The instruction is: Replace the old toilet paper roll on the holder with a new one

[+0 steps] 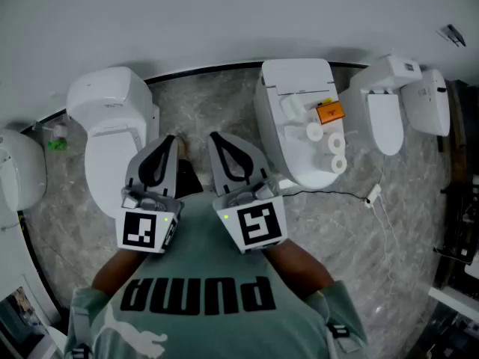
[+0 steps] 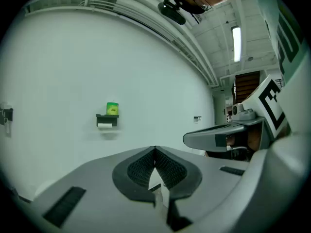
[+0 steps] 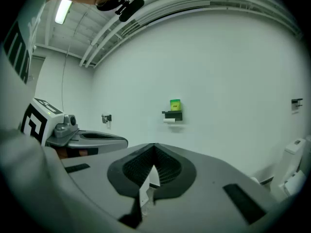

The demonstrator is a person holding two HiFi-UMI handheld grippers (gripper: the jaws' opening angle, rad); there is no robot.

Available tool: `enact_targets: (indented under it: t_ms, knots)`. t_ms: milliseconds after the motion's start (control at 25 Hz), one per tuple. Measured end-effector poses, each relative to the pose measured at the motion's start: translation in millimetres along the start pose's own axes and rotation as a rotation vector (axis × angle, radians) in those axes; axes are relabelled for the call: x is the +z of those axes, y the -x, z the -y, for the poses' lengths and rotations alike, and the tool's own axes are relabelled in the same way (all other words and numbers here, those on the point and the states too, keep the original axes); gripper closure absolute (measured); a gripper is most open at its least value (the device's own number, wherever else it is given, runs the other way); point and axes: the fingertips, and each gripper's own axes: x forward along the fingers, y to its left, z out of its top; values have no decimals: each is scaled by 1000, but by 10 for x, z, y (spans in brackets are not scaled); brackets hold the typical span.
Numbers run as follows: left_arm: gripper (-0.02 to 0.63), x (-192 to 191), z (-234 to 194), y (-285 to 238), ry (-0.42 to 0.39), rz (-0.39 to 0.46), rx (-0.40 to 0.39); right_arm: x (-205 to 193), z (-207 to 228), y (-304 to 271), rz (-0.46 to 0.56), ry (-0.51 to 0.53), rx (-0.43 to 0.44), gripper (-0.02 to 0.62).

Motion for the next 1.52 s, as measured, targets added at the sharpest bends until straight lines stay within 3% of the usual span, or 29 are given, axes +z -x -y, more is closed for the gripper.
enact_targets:
  t_ms: [400,1080,1520]
  knots:
    - [603,36,-13,-206,-3,0,3,78,227,-84,27,-87,-4,591]
    - [603,162,-159,-741,-9,-9,-49,146,551,-443,19,-64,-34,591]
    - [603,196,-522,-1130,-11,-30,-78,172,719,-937,7,-101,-66,591]
